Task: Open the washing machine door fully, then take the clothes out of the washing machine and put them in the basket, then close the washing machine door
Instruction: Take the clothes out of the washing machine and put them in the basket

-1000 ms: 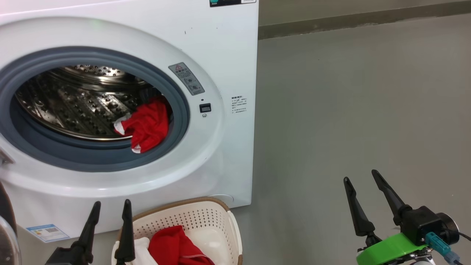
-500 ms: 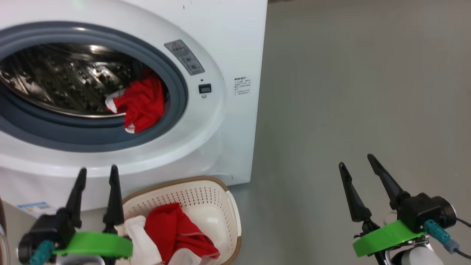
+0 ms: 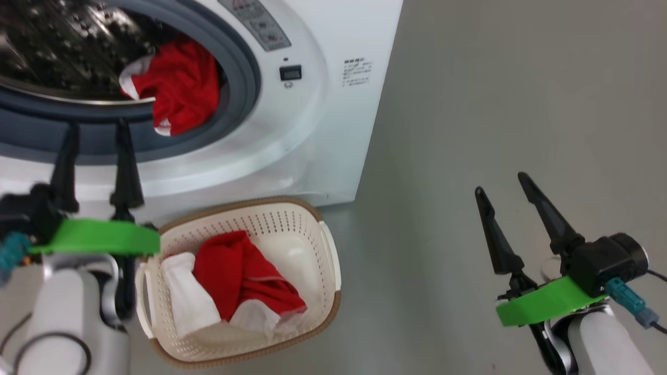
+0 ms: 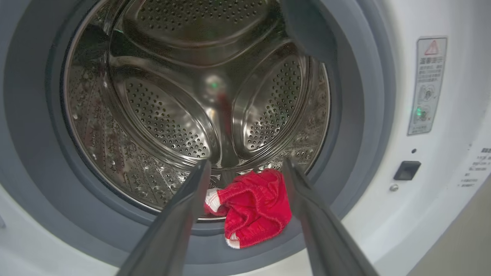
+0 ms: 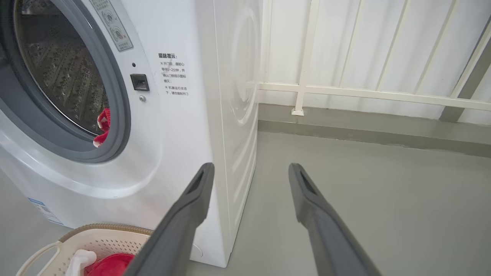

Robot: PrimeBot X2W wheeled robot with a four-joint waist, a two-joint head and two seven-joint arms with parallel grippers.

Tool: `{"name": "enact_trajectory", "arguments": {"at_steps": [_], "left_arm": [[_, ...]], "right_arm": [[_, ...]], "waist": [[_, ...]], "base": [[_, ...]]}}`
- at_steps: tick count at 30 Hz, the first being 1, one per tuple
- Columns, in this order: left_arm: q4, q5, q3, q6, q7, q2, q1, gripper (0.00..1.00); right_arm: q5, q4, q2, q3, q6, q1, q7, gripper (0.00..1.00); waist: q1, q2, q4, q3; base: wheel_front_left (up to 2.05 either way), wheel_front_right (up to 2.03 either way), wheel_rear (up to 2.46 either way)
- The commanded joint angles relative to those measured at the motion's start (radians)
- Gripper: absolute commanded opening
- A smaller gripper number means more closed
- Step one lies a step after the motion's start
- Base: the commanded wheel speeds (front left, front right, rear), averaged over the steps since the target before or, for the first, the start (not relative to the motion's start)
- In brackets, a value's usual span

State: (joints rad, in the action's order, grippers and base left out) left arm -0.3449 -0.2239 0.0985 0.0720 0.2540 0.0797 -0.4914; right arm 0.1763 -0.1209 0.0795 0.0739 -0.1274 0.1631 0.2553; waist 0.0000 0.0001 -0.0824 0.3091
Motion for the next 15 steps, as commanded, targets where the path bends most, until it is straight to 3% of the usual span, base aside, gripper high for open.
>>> {"name": "enact_trajectory", "arguments": {"at_steps": [1,15], "left_arm": [[0.005,-0.018,0.039,0.009,0.008,0.033,-0.052,1.00],[-0.193,-0.049,0.067,0.035,0.008,0.095,-0.373,1.00]], "right_arm": [[0.009,0.033,0.013,0.019,-0.003,0.030,0.006,1.00],[0.016,0.061,0.027,0.052,-0.003,0.101,0.006,1.00]], "waist": [[0.0000,-0.0001,0.008,0.084],[0.0000,-0.0001,-0.011,0.242]], "base": [[0.00,0.00,0.00],[0.00,0.00,0.00]]}}
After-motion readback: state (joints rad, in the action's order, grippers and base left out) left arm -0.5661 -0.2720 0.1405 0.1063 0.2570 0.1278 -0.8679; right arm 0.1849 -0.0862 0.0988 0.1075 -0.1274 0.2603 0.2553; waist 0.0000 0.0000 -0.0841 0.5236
